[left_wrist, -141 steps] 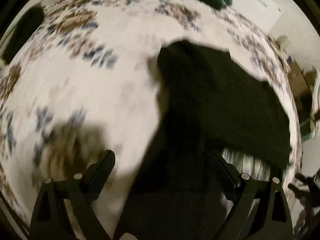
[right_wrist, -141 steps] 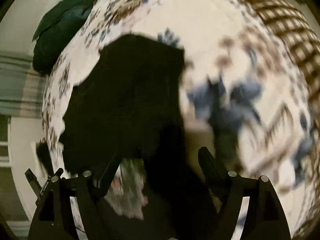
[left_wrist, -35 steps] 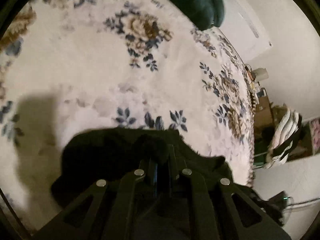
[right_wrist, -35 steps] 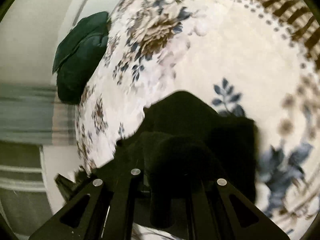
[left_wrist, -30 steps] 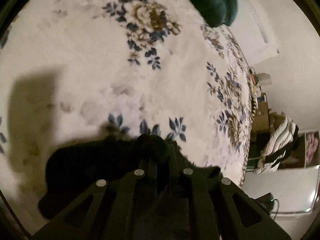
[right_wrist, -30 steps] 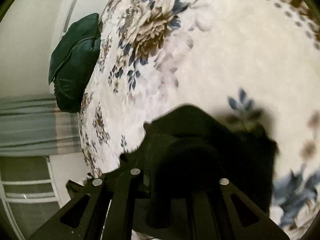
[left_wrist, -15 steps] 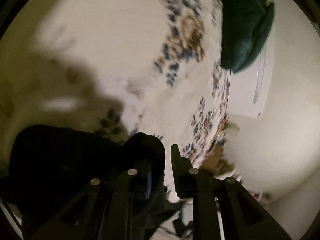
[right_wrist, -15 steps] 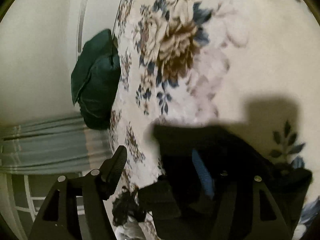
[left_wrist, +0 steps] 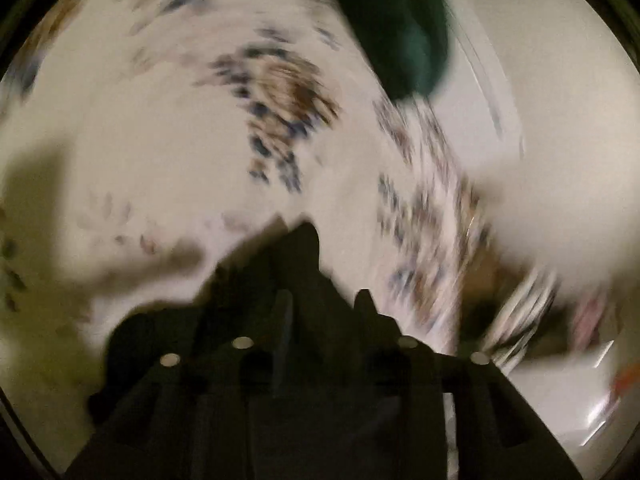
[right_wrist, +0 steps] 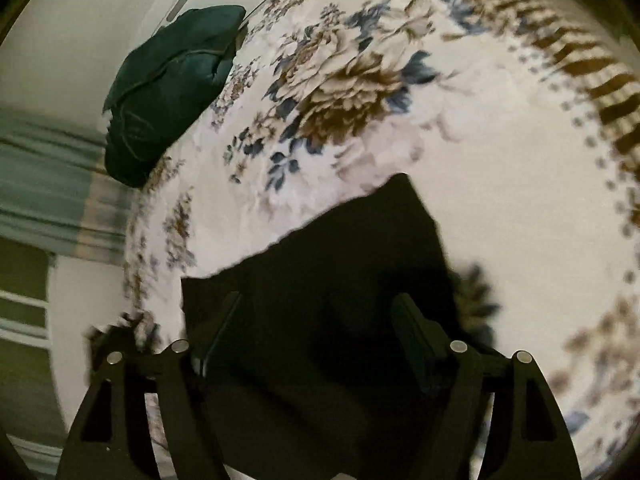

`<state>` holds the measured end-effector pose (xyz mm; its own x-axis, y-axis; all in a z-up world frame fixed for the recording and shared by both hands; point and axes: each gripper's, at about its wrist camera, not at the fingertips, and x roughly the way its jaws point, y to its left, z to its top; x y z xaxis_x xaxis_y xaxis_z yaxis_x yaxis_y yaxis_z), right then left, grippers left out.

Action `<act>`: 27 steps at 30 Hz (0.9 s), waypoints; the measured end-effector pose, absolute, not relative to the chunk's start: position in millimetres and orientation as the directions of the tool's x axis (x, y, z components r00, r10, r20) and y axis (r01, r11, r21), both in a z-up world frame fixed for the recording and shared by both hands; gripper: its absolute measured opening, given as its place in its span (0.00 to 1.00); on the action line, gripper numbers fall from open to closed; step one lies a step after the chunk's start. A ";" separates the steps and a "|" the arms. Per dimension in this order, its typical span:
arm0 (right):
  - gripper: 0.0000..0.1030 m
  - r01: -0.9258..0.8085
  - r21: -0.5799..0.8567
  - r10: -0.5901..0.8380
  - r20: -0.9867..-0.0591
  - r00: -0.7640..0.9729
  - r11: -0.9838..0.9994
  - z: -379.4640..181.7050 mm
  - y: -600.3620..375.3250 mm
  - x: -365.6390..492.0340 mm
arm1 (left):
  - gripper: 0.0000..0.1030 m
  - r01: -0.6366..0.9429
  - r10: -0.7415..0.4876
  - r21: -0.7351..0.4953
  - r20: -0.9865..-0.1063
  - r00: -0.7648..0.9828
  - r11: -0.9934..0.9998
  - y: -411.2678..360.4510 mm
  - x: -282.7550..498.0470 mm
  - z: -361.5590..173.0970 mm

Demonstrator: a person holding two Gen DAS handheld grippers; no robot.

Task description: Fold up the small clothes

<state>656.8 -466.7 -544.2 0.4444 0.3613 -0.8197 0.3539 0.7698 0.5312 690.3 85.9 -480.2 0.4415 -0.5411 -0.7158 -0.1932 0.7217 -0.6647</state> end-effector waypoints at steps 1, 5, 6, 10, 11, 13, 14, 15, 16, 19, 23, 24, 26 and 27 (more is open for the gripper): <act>0.79 0.373 0.492 0.323 -0.843 0.431 0.787 -541.7 -466.1 641.7 | 0.38 -0.146 -0.522 -0.627 -0.738 0.427 0.765 76.6 680.2 -475.3; 0.79 0.449 0.454 0.279 -0.871 0.404 0.770 -543.1 -467.6 579.7 | 0.40 -0.091 -0.418 -0.497 -0.803 0.425 0.863 65.2 617.1 -464.4; 0.79 0.472 0.452 0.275 -0.876 0.397 0.757 -545.2 -468.4 562.0 | 0.40 -0.095 -0.392 -0.470 -0.817 0.423 0.878 66.4 603.4 -466.0; 0.79 0.546 0.495 0.316 -0.864 0.392 0.676 -561.4 -471.6 505.8 | 0.42 -0.127 -0.356 -0.422 -0.864 0.356 0.898 68.8 591.7 -505.6; 0.79 0.559 0.509 0.337 -0.858 0.388 0.655 -568.2 -471.7 496.0 | 0.42 -0.137 -0.356 -0.417 -0.874 0.330 0.899 68.4 591.8 -517.7; 0.79 0.578 0.506 0.352 -0.862 0.365 0.641 -582.5 -469.9 483.1 | 0.42 -0.133 -0.371 -0.426 -0.876 0.310 0.895 66.0 587.1 -529.9; 0.79 0.582 0.499 0.353 -0.866 0.354 0.642 -587.9 -468.2 481.3 | 0.41 -0.121 -0.370 -0.423 -0.874 0.314 0.898 64.0 586.0 -530.9; 0.78 0.583 0.497 0.355 -0.868 0.348 0.643 -593.6 -466.5 479.9 | 0.39 -0.104 -0.368 -0.420 -0.870 0.327 0.901 62.2 584.0 -528.6; 0.70 0.579 0.493 0.353 -0.870 0.344 0.650 -598.8 -464.6 479.1 | 0.25 -0.086 -0.370 -0.421 -0.863 0.343 0.903 60.8 581.7 -525.3; 0.24 0.574 0.440 0.311 -0.897 0.314 0.691 -606.9 -459.1 479.5 | 0.09 -0.035 -0.361 -0.401 -0.856 0.369 0.915 58.2 572.6 -514.4; 0.09 0.564 0.425 0.264 -0.900 0.346 0.708 -585.4 -459.6 470.0 | 0.08 -0.013 -0.347 -0.376 -0.866 0.359 0.926 65.2 558.1 -507.4; 0.08 0.563 0.420 0.251 -0.901 0.354 0.712 -576.6 -461.3 467.0 | 0.08 -0.017 -0.340 -0.368 -0.874 0.346 0.929 70.5 554.3 -511.6; 0.08 0.569 0.409 0.247 -0.907 0.342 0.713 -572.4 -463.6 465.4 | 0.09 -0.043 -0.342 -0.372 -0.887 0.309 0.927 82.8 546.8 -527.8; 0.08 0.577 0.399 0.247 -0.912 0.326 0.713 -575.7 -464.4 464.0 | 0.09 -0.061 -0.352 -0.384 -0.890 0.290 0.921 87.4 545.4 -535.4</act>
